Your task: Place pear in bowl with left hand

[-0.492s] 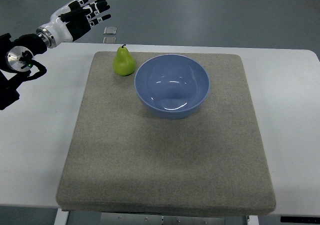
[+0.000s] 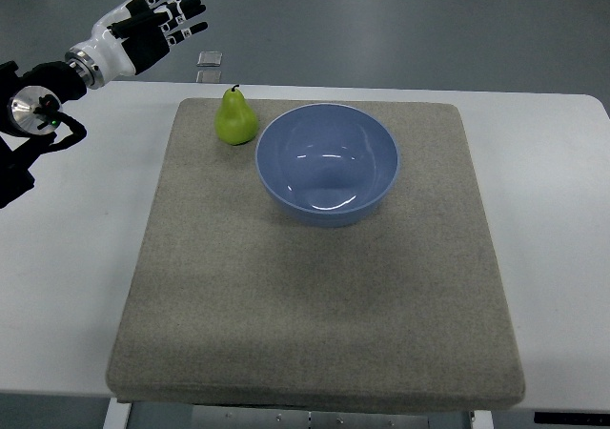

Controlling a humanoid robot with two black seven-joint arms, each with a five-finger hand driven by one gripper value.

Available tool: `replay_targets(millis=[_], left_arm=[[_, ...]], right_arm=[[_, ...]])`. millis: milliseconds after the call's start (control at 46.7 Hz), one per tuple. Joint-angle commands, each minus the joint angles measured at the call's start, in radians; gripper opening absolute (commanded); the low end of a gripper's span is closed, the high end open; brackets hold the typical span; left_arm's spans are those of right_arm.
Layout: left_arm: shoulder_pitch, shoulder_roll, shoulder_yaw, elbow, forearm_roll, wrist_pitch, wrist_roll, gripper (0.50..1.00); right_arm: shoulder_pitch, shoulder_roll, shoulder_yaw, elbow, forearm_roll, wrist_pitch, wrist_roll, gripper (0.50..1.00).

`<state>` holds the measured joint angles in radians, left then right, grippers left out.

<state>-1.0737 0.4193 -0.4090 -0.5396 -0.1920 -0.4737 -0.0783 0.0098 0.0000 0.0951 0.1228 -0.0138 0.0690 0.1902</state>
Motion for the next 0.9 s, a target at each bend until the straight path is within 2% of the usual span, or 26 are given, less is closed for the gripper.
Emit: replay_targets(millis=[0,257,535,878], left_arm=[[0.0,0.001,0.002,0.006,0.002,0.003,0.0,0.996],[-0.012,0.019,0.056,0.009,0.107,-0.006,-0.001,0.994],[-0.064,0.024,0.058,0.0,0.727,-0.003,-0.008,0.994],[-0.117,0.021,0.099,-0.008,1.223,0.02,-0.061,0.994]], right_arm=[[-0.001,0.0,0.0,0.0,0.0,0.0,0.0,0.926],[0.001,0.0,0.0,0.0,0.0,0.0,0.0,0.926],[-0.001,0.0,0.0,0.0,0.0,0.0,0.0,0.926],[0.001,0.0,0.0,0.0,0.0,0.0,0.0,0.926]])
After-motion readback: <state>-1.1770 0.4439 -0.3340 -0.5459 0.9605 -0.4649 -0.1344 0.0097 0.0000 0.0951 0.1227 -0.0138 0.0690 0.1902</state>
